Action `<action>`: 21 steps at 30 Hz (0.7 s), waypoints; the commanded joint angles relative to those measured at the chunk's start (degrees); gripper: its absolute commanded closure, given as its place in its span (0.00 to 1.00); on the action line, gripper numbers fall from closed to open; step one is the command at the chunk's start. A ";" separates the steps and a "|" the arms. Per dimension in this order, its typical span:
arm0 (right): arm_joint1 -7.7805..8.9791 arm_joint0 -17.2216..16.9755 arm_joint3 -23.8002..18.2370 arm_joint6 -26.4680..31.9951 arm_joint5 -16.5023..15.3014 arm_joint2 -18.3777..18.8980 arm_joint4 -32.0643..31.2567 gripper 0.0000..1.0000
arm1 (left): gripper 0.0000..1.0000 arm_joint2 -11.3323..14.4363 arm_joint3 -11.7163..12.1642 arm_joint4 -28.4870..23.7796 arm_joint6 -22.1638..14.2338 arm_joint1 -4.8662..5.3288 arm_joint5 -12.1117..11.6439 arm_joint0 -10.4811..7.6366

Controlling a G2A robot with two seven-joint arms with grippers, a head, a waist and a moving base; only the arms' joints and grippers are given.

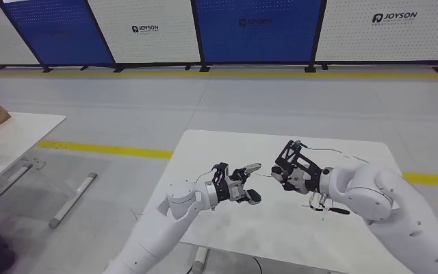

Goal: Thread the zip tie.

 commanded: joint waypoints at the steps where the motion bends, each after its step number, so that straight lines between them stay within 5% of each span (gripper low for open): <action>1: 0.00 0.00 0.00 -0.01 0.00 0.00 0.00 1.00 | 0.00 0.00 0.00 -0.02 0.00 0.00 0.00 0.00; 7: 0.00 0.00 0.00 -0.01 0.00 0.00 0.00 1.00 | 0.00 0.23 0.07 -1.09 0.90 -0.14 -0.64 0.03; 12: 0.00 0.00 0.00 -0.01 0.00 0.00 0.00 1.00 | 0.00 1.34 1.31 -4.28 5.29 -0.77 -0.06 -1.83; 21: 0.00 0.00 0.00 -0.01 0.00 0.00 0.00 1.00 | 0.00 1.40 1.26 -4.35 5.34 -0.78 -0.15 -1.77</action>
